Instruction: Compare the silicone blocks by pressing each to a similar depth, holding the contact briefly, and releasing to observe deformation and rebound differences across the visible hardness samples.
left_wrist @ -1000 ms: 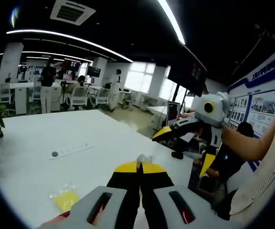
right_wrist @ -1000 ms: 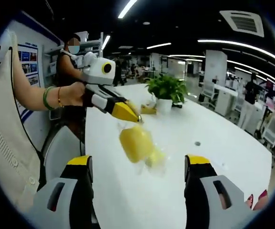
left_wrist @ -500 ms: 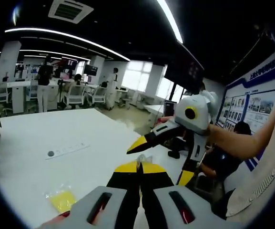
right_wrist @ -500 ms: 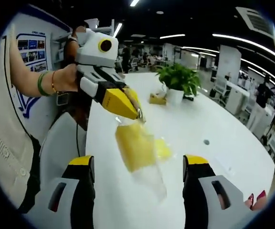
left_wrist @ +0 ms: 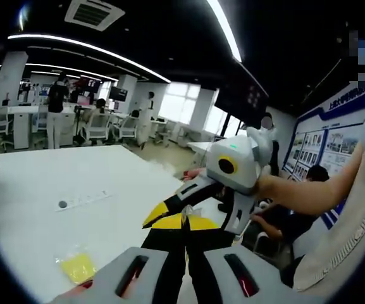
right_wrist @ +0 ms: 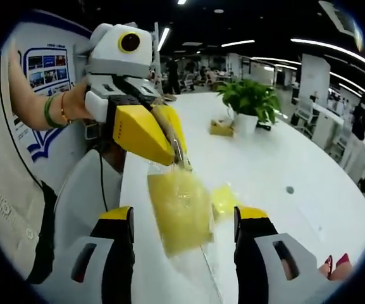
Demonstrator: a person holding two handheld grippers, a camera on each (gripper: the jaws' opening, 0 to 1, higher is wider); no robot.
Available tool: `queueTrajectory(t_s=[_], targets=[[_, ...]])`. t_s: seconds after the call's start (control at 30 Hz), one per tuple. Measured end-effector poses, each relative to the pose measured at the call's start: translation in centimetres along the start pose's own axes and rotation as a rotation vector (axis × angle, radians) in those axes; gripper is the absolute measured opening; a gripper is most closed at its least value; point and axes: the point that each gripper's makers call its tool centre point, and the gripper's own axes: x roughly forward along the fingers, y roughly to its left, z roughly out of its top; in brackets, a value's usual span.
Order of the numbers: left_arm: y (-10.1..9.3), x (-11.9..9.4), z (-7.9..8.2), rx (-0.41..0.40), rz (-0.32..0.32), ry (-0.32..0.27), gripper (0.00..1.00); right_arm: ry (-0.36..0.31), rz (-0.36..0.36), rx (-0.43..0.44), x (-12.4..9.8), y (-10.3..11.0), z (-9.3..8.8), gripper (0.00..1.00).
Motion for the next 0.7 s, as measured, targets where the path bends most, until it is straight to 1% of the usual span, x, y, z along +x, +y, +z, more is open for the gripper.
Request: queueTrajectory(t_s=[0.07, 0.17, 0.33, 0.53, 0.6, 0.7], targets=[[-0.2, 0.0, 0.0, -0.01, -0.014, -0.003, 0.0, -0.001, 0.011, 0.009, 0.2, 0.1, 0.0, 0.55], [-0.4, 0.0, 0.0, 0.0, -0.019, 0.005, 0.0, 0.006, 0.036, 0.03, 0.5, 0.4, -0.1, 0.5], [-0.6, 0.0, -0.2, -0.004, -0.027, 0.01, 0.0, 0.019, 0.058, 0.034, 0.7, 0.6, -0.5, 0.38], [-1.0, -0.2, 0.0, -0.026, -0.05, -0.006, 0.0, -0.019, 0.091, 0.042, 0.8, 1.3, -0.1, 0.32], [-1.1, -0.4, 0.0, -0.026, -0.057, -0.007, 0.0, -0.037, 0.099, 0.016, 0.9, 1.8, 0.2, 0.28], [-1.3, -0.7, 0.0, -0.032, -0.062, -0.018, 0.0, -0.049, 0.096, 0.019, 0.9, 2.1, 0.4, 0.25]])
